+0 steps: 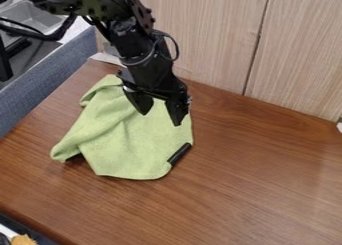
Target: Unfold the cloth from left to right
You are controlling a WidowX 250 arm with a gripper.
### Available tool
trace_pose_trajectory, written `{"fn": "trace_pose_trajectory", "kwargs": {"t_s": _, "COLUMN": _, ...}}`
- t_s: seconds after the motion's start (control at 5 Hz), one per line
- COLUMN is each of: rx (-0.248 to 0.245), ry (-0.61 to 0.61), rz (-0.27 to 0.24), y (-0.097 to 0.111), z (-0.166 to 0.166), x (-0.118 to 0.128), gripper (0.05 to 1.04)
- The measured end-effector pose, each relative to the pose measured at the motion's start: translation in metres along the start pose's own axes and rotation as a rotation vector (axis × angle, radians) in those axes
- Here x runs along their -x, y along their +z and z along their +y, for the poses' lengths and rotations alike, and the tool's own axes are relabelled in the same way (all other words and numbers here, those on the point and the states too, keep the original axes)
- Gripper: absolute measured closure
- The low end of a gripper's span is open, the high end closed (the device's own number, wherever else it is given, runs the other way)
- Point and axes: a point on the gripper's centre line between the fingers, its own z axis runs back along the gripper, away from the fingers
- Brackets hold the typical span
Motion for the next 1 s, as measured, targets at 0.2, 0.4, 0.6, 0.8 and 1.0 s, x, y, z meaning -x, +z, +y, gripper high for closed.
{"fn": "trace_pose_trajectory", "kwargs": {"t_s": 0.2, "rx": 0.007, "ry": 0.017, "rz": 0.033, "y": -0.008, "z": 0.001, "x": 0.005, "gripper": 0.083}}
{"fn": "trace_pose_trajectory", "kwargs": {"t_s": 0.4, "rx": -0.017, "ry": 0.137, "rz": 0.072, "y": -0.015, "z": 0.032, "x": 0.006, "gripper": 0.083}}
{"fn": "trace_pose_trajectory", "kwargs": {"t_s": 0.6, "rx": -0.061, "ry": 0.192, "rz": 0.078, "y": -0.019, "z": 0.057, "x": 0.005, "gripper": 0.083}}
{"fn": "trace_pose_trajectory", "kwargs": {"t_s": 0.8, "rx": -0.111, "ry": 0.300, "rz": 0.068, "y": -0.022, "z": 0.094, "x": 0.008, "gripper": 0.083}}
{"fn": "trace_pose_trajectory", "kwargs": {"t_s": 1.0, "rx": -0.175, "ry": 0.342, "rz": 0.098, "y": -0.034, "z": 0.111, "x": 0.014, "gripper": 0.083}}
